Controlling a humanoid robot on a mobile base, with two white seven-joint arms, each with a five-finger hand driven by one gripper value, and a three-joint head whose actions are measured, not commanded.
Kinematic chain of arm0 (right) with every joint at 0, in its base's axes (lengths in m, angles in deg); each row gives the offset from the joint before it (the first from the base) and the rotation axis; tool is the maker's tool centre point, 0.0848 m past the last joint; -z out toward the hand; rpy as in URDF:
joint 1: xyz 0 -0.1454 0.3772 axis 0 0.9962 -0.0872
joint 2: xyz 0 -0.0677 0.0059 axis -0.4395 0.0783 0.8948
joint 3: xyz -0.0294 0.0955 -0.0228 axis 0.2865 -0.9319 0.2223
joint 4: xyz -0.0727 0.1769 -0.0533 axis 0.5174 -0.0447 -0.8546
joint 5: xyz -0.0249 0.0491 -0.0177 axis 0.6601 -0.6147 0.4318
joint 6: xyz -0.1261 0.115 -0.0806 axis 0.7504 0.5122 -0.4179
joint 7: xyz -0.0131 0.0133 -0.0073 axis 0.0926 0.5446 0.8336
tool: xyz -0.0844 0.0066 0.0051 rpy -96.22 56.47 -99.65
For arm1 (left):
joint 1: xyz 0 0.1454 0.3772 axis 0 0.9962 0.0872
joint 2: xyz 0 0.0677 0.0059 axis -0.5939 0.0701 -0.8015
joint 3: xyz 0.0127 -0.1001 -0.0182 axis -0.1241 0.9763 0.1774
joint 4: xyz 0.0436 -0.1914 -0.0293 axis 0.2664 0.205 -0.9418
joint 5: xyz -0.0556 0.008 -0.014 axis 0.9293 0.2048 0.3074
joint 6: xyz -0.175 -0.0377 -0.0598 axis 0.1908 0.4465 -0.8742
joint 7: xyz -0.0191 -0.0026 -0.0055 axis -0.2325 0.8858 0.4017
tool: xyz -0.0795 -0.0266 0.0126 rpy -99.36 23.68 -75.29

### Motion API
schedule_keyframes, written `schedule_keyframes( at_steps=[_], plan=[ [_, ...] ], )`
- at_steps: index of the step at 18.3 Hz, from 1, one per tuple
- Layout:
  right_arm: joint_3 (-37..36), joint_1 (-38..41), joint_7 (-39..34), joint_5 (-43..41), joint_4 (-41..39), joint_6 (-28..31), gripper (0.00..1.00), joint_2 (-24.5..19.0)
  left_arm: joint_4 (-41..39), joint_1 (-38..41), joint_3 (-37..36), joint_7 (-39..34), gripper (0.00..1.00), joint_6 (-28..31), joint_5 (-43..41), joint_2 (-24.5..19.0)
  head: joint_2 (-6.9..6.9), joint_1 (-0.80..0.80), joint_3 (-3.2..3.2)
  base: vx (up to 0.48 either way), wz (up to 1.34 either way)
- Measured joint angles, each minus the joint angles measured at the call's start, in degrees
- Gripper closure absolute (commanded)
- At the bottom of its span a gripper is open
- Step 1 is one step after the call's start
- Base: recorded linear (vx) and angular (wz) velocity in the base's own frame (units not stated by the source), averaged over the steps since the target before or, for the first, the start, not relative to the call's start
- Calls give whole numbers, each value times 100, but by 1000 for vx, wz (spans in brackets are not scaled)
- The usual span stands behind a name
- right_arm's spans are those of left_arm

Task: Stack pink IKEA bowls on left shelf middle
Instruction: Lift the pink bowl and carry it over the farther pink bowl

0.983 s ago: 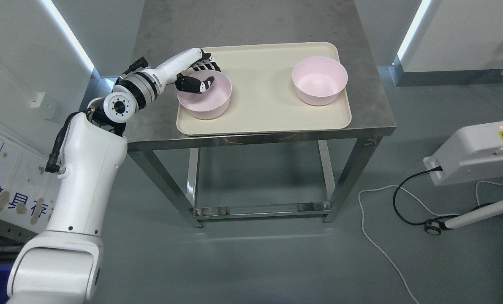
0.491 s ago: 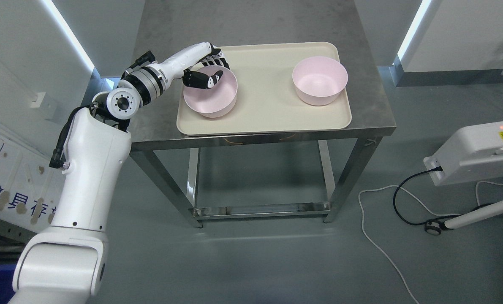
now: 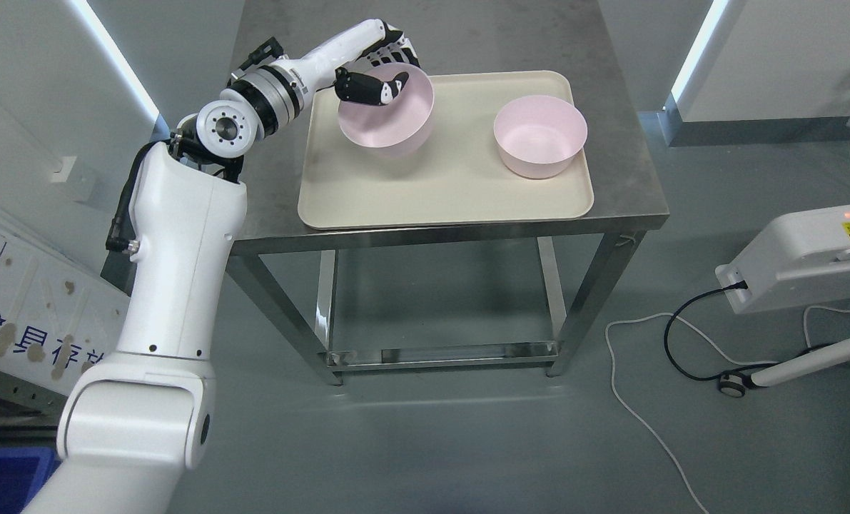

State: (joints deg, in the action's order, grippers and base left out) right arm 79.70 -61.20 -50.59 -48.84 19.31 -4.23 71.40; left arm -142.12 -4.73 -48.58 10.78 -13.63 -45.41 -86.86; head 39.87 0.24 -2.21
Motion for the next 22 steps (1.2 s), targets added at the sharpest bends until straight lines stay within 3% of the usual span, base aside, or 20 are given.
schedule_keyframes(
  at_steps=[5, 15, 22],
  plan=[
    [0, 0, 0, 0, 0, 1, 0, 0, -12, -482, -701, -258, 99, 188, 459, 211, 0, 0, 0, 0, 0],
    [0, 0, 0, 0, 0, 2, 0, 0, 242, -1201, -2887, -1393, 99, 425, 1504, 437, 0, 0, 0, 0, 0],
    [0, -1, 0, 0, 0, 1, 0, 0, 783, -1433, -3590, -1895, 98, 442, 1662, 504, 0, 0, 0, 0, 0]
  ],
)
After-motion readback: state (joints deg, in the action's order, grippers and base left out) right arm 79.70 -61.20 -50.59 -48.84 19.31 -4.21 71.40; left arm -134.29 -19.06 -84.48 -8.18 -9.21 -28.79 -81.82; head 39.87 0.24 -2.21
